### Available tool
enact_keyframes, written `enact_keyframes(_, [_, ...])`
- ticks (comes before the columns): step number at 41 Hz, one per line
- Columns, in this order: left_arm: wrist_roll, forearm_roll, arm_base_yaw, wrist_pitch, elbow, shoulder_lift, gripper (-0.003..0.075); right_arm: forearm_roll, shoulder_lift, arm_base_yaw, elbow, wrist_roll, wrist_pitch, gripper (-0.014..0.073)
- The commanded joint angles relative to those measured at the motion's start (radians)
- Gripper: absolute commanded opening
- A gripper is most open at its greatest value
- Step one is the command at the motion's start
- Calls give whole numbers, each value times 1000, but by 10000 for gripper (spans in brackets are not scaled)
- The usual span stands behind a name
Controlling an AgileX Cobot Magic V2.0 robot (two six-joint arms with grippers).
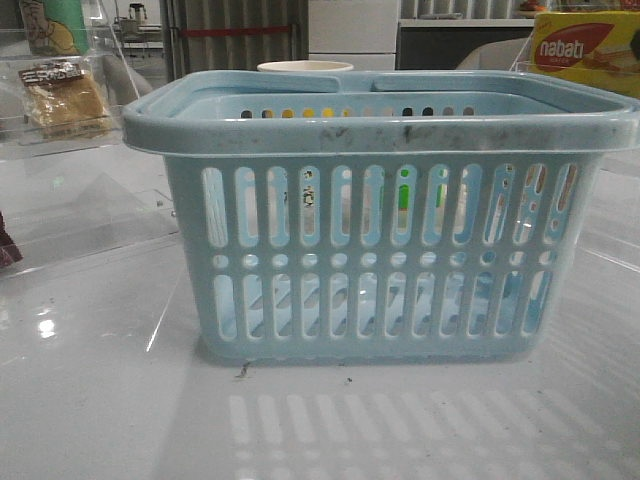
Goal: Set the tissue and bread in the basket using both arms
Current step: 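Carry the tissue pack with the right gripper over the basket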
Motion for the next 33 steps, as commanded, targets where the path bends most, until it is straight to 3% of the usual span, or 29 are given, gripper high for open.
enact_keyframes(1, [-5, -7, -2, -70, -26, 10, 254, -5, -133, 15, -38, -1, -36, 196])
enact_keyframes(10, [-5, -7, -2, -70, -26, 10, 254, 62, -306, 100, -38, -1, 42, 196])
enact_keyframes(17, [-5, -7, -2, -70, -26, 10, 254, 216, -397, 184, -38, -1, 120, 196])
enact_keyframes(23, [-5, -7, -2, -70, -26, 10, 254, 297, -415, 280, -38, -2, 184, 196])
enact_keyframes(33, [-5, -7, -2, -84, -26, 10, 254, 300, -354, 465, -32, -4, 222, 196])
